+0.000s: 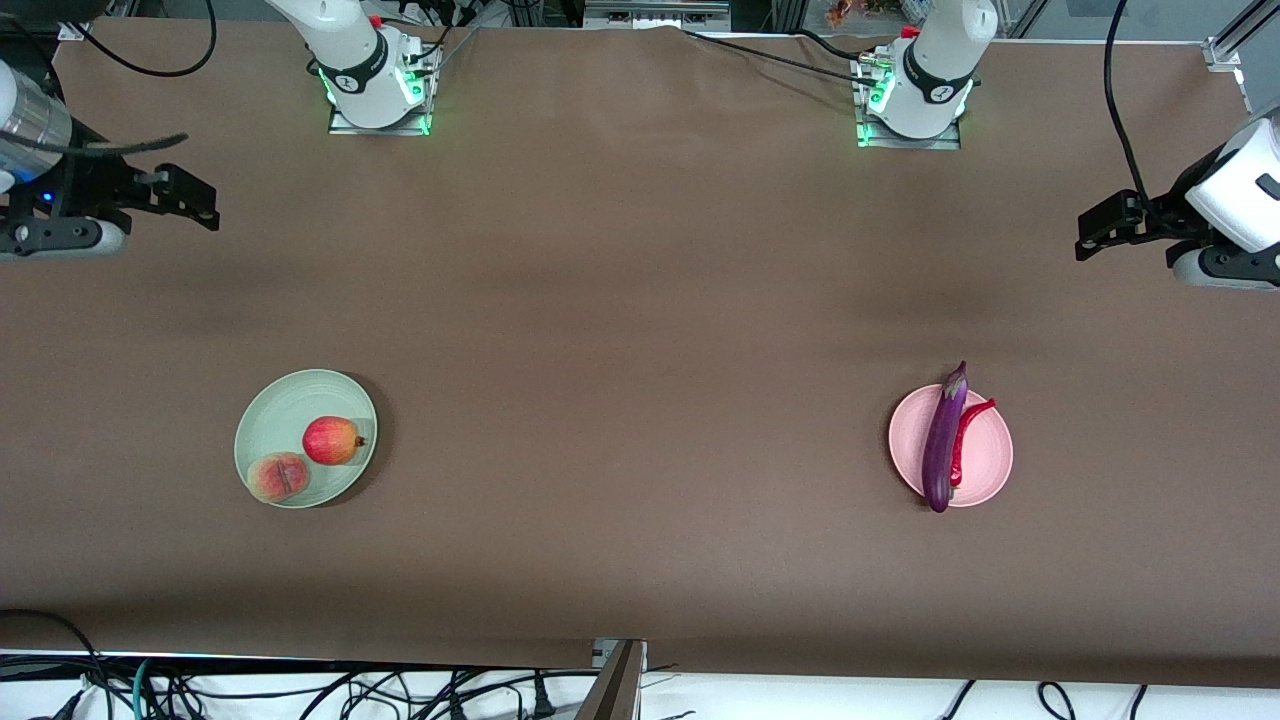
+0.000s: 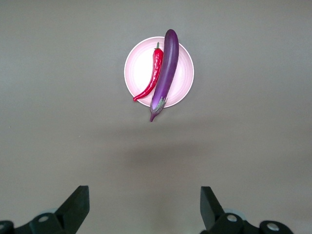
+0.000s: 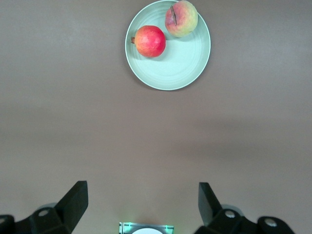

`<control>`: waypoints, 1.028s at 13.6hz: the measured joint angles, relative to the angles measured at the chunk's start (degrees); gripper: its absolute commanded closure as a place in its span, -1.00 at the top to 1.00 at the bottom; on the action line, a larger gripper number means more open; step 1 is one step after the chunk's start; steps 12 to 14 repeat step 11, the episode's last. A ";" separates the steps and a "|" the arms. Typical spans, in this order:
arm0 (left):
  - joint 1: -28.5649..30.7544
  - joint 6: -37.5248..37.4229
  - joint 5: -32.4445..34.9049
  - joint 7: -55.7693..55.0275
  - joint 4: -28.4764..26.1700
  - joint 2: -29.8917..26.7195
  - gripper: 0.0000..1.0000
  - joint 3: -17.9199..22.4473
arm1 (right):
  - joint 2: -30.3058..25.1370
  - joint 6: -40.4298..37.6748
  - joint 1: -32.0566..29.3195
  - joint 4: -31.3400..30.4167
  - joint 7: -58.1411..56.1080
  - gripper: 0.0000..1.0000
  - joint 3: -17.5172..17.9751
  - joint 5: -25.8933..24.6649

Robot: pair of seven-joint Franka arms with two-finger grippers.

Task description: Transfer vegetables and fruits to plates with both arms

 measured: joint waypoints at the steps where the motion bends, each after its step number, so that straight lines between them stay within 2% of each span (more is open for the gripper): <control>1: 0.00 0.00 0.00 0.00 0.00 0.00 1.00 0.00 | -0.33 -1.08 -0.37 -0.06 0.09 1.00 0.32 0.00; 14: 0.01 0.00 0.00 0.00 0.00 0.00 1.00 0.00 | 1.48 -2.70 -1.33 1.50 -0.04 1.00 1.77 0.01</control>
